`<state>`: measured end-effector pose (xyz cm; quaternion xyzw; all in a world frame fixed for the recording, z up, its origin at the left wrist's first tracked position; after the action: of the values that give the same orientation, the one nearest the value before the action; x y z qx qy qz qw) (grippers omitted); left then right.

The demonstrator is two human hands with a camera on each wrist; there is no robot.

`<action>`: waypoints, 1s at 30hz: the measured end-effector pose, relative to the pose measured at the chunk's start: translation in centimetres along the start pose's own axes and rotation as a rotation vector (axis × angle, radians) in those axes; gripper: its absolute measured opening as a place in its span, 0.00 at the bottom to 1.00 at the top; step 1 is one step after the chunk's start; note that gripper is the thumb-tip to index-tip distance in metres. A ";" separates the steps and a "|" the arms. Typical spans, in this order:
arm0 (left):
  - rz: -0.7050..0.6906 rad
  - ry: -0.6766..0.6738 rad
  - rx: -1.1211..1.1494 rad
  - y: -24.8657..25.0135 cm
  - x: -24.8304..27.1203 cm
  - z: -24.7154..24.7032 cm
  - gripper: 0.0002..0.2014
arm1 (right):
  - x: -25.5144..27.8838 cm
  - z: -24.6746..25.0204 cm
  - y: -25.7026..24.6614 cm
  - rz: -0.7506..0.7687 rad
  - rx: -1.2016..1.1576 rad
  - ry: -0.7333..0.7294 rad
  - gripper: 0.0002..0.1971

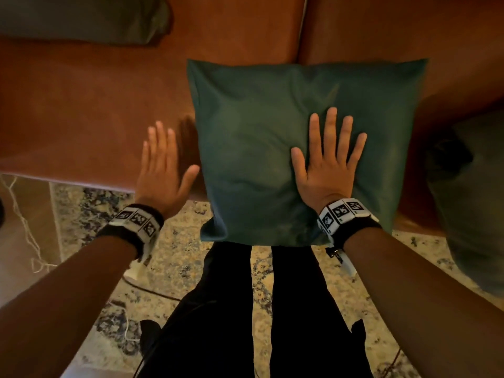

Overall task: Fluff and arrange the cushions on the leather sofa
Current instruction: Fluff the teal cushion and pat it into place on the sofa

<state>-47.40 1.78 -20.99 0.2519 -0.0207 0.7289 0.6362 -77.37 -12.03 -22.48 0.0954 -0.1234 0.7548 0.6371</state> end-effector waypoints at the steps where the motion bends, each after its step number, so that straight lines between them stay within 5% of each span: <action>1: -0.036 0.033 0.002 0.8 0.0 0.8 0.43 | 0.3 0.2 -0.4 -0.002 0.011 -0.020 0.36; 8: -0.539 0.150 0.065 14.1 -6.6 2.3 0.43 | -0.7 5.5 1.0 0.099 -0.099 -0.187 0.30; 11: -0.564 0.064 -0.129 15.0 -7.8 -0.1 0.48 | -3.2 7.8 5.4 0.127 -0.066 0.015 0.25; 14: -0.554 0.028 -0.157 14.9 -8.7 -2.0 0.51 | -5.3 8.3 7.1 0.101 -0.003 0.044 0.29; 19: -0.535 0.040 -0.152 14.3 -9.1 -3.0 0.51 | -8.0 6.1 5.5 0.552 0.136 -0.114 0.35; 24: -0.491 -0.008 -0.161 15.4 -9.7 -4.0 0.51 | -15.5 9.5 14.6 -0.105 0.087 -0.258 0.46; 25: -0.497 -0.020 -0.169 15.5 -9.9 -4.0 0.51 | -15.7 10.3 14.1 -0.083 0.045 -0.204 0.45; 27: -0.502 -0.035 -0.172 15.4 -10.0 -4.1 0.51 | -15.3 10.9 9.7 0.197 -0.001 -0.124 0.41; 30: -0.494 -0.011 -0.175 15.2 -9.7 -4.2 0.51 | -14.9 8.4 5.0 0.593 0.050 -0.381 0.44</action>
<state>-62.53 -8.50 -24.06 0.1975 -0.0250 0.5456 0.8141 -79.89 -29.41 -19.33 0.2102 -0.2441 0.8783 0.3534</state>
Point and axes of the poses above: each hand's wrist, its own x-axis away from the middle knuckle, its own z-axis out of the back of the hand, y = z × x, the point moved 1 cm from there along -x, towards the middle knuckle, and after that the axes turned 10 degrees about -z, right-handed, at the moved point
